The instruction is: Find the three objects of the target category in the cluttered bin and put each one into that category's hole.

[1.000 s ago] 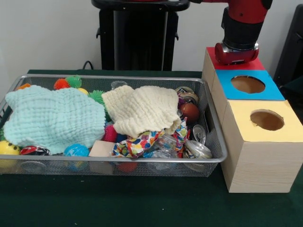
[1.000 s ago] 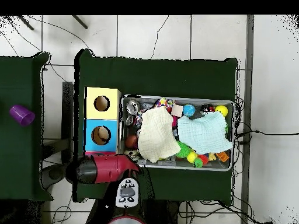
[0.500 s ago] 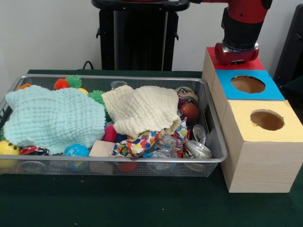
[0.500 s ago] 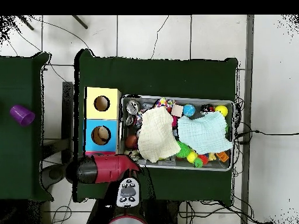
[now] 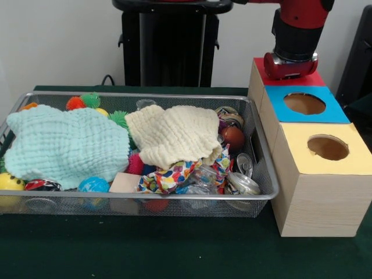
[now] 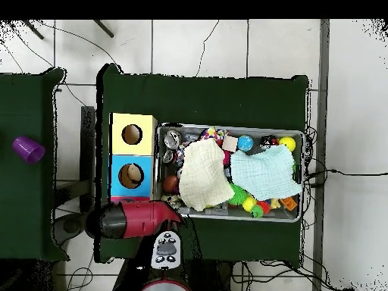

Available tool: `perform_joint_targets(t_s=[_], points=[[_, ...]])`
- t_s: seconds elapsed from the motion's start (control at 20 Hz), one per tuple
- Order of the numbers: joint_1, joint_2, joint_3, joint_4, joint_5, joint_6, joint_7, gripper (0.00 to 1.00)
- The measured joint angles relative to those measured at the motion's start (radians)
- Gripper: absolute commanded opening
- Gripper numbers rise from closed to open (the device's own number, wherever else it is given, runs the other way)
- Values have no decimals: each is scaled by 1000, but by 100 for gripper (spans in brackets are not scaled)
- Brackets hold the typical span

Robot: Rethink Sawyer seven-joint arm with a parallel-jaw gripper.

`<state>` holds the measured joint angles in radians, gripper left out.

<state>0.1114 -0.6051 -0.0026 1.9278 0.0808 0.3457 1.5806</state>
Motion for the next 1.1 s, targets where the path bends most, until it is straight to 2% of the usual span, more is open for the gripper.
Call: perform_joint_targets(t_s=[0.1, 0.15, 1.1], points=[[0, 0, 0, 0, 0, 0, 0, 100], [-2, -1, 1, 0, 0, -2, 0, 0], [-8, -9, 6, 6, -12, -8, 0, 0]])
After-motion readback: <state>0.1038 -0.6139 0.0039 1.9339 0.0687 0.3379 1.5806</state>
